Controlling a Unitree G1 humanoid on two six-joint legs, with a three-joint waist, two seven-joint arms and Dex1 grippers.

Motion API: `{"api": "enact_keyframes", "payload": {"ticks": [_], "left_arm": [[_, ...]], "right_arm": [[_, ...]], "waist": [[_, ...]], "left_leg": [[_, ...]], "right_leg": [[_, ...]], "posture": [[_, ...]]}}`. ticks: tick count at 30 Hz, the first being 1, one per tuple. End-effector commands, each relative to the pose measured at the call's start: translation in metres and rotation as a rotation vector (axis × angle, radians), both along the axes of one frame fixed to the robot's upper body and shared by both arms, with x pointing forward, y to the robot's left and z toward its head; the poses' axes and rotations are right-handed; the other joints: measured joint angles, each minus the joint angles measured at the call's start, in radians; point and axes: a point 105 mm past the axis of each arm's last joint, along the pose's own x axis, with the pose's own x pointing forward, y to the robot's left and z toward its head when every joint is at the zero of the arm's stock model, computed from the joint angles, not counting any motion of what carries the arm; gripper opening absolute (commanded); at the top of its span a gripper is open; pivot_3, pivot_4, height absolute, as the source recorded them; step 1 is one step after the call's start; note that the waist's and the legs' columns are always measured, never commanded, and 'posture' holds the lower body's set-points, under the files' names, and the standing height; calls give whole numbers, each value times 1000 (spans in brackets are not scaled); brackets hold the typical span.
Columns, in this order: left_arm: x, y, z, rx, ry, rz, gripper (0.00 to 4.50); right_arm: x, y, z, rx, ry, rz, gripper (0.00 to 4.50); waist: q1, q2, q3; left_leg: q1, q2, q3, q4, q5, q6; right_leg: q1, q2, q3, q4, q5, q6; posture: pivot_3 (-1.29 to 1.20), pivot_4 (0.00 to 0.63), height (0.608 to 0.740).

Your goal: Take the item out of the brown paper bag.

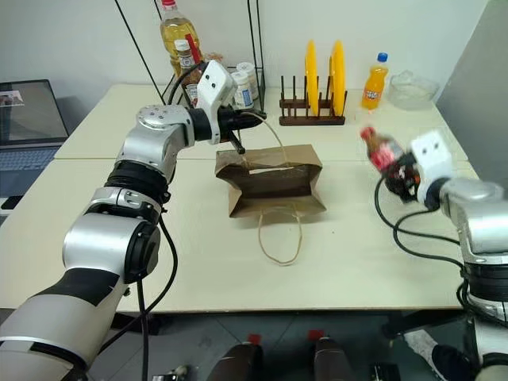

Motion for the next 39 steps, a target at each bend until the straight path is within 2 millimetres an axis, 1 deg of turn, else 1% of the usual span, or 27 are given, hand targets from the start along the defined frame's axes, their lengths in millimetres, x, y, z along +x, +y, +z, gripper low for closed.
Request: {"api": "enact_keyframes", "payload": {"ticks": [1,4,8,11,12,15,16,18,20,22,23,25,27,28,29,32,35,38,39], "left_arm": [[-4,-6,19,-11,-69,-22,0],[-4,-5,19,-19,-70,-24,0],[-5,-2,16,-26,-68,-17,0],[-5,-1,14,-29,-67,-17,0],[-6,-1,14,-30,-67,-16,0],[-6,0,14,-33,-67,-14,0],[-6,0,14,-34,-67,-13,0],[-6,0,14,-36,-68,-12,0],[-6,1,15,-39,-68,-12,0],[-7,2,16,-46,-59,-20,0],[-7,4,17,-44,-62,-19,184],[-5,7,22,-49,-70,-3,606],[0,11,30,-54,-95,41,1149],[3,12,34,-56,-110,73,1471],[5,14,36,-56,-120,94,1770],[13,20,41,-41,-156,172,2668],[21,33,44,-28,-187,292,3602],[24,40,46,-16,-198,341,4463],[25,41,46,-13,-200,351,4490]], "right_arm": [[4,1,21,-74,-64,86,3233],[3,-5,13,-117,-21,114,3233],[2,-8,2,-74,45,120,3233],[1,-9,-3,-78,66,128,4280],[1,-10,-4,-86,68,130,4435],[1,-11,-4,-99,65,137,4435],[1,-11,-2,-100,58,139,4435],[2,-8,7,-100,22,158,4435],[0,2,21,-67,-23,182,4435],[-3,18,36,9,-67,219,4435],[-5,29,47,107,-89,218,4482],[-8,42,63,215,-128,213,4500],[-7,49,78,286,-194,187,4500],[-5,50,81,305,-228,165,4500],[-5,51,82,317,-245,148,4500],[-2,49,74,306,-275,94,4500],[0,49,71,293,-306,60,4500],[0,51,68,293,-319,51,4500],[0,52,66,291,-321,49,4500]], "waist": [[-12,0,0],[-20,0,0],[-21,0,0],[-20,0,0],[-20,0,0],[-19,0,0],[-19,0,0],[-19,0,0],[-20,0,0],[-20,0,0],[-21,0,0],[-23,0,0],[-19,0,0],[-17,0,0],[-14,0,0],[-7,0,0],[-3,0,0],[-4,0,0],[-4,0,0]], "left_leg": [[-2,0,0,0,0,0],[-3,0,0,1,1,-3],[-3,1,0,1,1,-2],[-3,0,-1,1,1,-2],[-3,0,-1,1,1,-2],[-3,0,-2,1,2,-3],[-3,0,-2,1,2,-3],[-3,0,-2,1,2,-3],[-3,0,-2,1,2,-3],[-3,1,-2,1,2,-3],[-3,1,-2,1,2,-3],[-3,1,-2,1,2,-3],[-3,1,-4,1,2,-3],[-3,1,-4,2,2,-3],[-3,1,-5,2,2,-3],[-3,0,-5,2,1,-2],[-3,-1,-5,2,1,-2],[-3,-1,-3,2,1,-2],[-4,-1,-3,2,1,-2]], "right_leg": [[-2,0,1,1,0,0],[-4,0,1,1,0,0],[-3,0,0,1,0,0],[-3,0,0,1,0,0],[-3,0,1,1,0,0],[-3,0,0,1,0,0],[-3,0,0,1,0,0],[-3,0,0,1,0,0],[-3,0,0,1,0,0],[-3,0,0,1,0,0],[-3,0,0,1,0,0],[-3,1,0,1,0,0],[-3,1,-1,2,0,0],[-3,1,-1,2,0,0],[-3,0,-1,3,0,0],[-3,0,-1,3,0,0],[-3,0,-1,3,0,0],[-6,0,1,7,0,0],[-6,0,1,7,0,0]], "posture": [[0,150,740],[0,150,740],[0,150,740],[0,150,740],[0,150,740],[0,150,740],[0,150,740],[0,150,740],[0,150,740],[0,150,740],[0,150,740],[0,150,740],[0,150,740],[0,150,740],[0,150,740],[0,150,740],[0,150,740],[0,150,740],[0,150,740]]}}
